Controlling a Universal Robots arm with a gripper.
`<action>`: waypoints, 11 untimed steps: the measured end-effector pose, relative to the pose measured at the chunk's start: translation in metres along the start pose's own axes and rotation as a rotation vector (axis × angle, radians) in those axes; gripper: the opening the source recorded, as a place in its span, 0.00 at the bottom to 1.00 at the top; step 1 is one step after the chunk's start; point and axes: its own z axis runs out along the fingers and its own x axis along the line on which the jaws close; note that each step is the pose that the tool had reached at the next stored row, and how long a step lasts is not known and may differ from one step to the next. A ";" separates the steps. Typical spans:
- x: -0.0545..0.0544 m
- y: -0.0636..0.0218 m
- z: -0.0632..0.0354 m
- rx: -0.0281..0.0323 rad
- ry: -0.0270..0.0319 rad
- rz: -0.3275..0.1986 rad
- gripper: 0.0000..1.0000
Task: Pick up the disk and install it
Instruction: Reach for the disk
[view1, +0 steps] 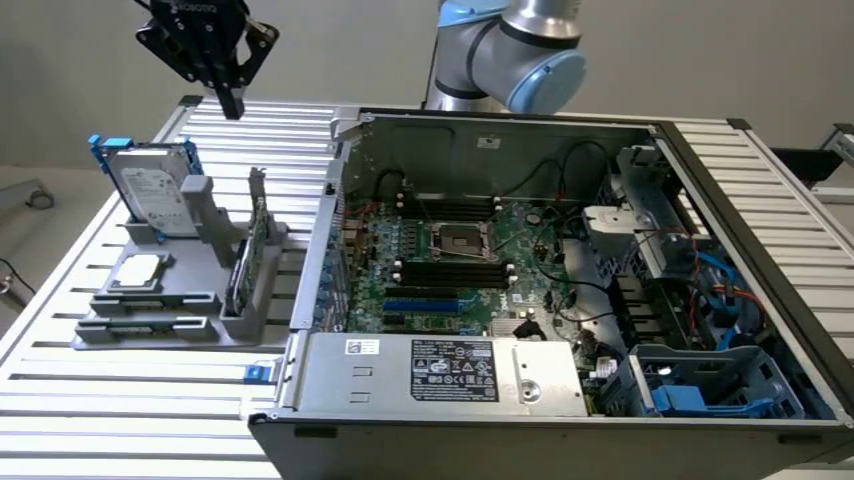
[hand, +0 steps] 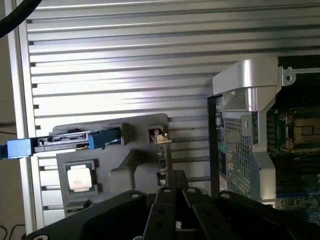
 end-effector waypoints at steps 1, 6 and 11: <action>0.005 0.0009 0.0001 0.0000 0.0000 0.000 0.11; 0.025 0.0046 0.0006 0.0000 0.0000 0.000 0.11; 0.042 0.0079 0.0011 0.0000 0.0000 0.000 0.11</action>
